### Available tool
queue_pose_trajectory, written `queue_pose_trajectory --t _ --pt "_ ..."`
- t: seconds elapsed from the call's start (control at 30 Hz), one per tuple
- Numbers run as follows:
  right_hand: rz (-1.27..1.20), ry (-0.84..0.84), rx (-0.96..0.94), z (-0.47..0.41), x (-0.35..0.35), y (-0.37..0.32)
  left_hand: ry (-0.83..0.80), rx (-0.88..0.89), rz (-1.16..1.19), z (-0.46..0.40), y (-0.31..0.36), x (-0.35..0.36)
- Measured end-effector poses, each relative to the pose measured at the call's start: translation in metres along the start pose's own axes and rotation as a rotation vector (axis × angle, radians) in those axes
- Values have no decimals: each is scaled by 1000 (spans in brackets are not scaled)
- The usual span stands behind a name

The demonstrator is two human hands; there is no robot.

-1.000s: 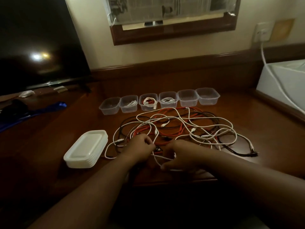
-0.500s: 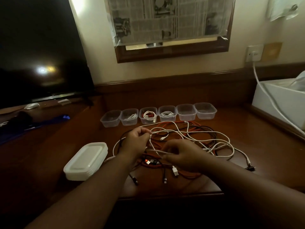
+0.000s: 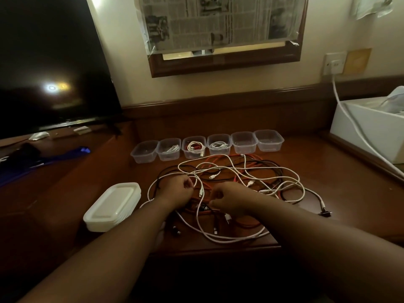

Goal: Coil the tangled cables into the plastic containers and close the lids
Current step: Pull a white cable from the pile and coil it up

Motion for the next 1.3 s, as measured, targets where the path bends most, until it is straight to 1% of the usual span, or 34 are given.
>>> queue_pose_trajectory --t 0.07,0.2,0.23,0.3,0.4,0.47,0.53,0.6,0.63,0.67,0.7,0.77,0.83,0.9,0.93,0.97,1.03,1.07,1.1,1.13,1.17,1.23,1.27,1.3 --pt "15 -27 -2 -1 3 0 -2 16 -116 -10 0 3" --pt "29 -96 7 -1 7 4 -126 106 -431 -22 11 17" --pt "19 -117 5 -1 9 5 -143 109 -481 -25 12 20" --pt "1 -130 -2 -2 11 8 -167 76 -498 -30 12 25" --pt "-3 -124 0 -3 13 14 -176 -26 -407 -34 13 29" --pt "-17 -112 0 -5 13 17 -116 -117 -218 -34 15 25" --pt "-114 -66 9 -6 9 18 32 -212 95 -37 15 14" --pt "-252 18 17 -8 0 16 217 -244 381 -39 13 -3" --pt "-339 50 27 -10 -6 13 289 -216 476 -38 16 -13" --pt "-451 57 50 -11 -11 9 337 -154 524 -38 19 -22" --pt "-585 36 87 -13 -15 5 362 -67 520 -36 23 -29" --pt "-856 -82 171 -15 -21 -9 349 112 442 -29 32 -39" --pt "-1028 -204 200 -17 -24 -25 271 313 325 -20 41 -39" --pt "-1058 -207 173 -18 -32 -40 189 493 149 -10 48 -39" --pt "-1049 -174 162 -18 -36 -45 164 540 115 -7 47 -39" --pt "-1024 -137 156 -18 -39 -49 146 548 143 -3 46 -40" --pt "-938 -84 129 -16 -45 -54 96 472 324 4 43 -40" --pt "-910 -65 107 -13 -46 -56 110 430 406 6 41 -38" --pt "-903 -39 83 -9 -47 -57 166 391 459 8 35 -36" --pt "-899 -6 58 -5 -48 -57 255 344 482 9 30 -35" --pt "-872 35 28 -2 -49 -58 365 313 432 12 24 -34" --pt "-798 127 -28 3 -49 -58 560 271 171 18 20 -32" --pt "-788 167 -50 5 -50 -58 640 255 89 22 21 -33" --pt "-816 203 -52 8 -52 -53 709 244 88 24 24 -32"
Point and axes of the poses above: each hand's wrist, its own z-axis away from the middle knuckle, its own x-axis out of the palm, y = z × x, the point moved 4 cm from there along -z, towards the middle knuckle, and after that the axes turned 12 degrees about x, right-handed, at the moved point
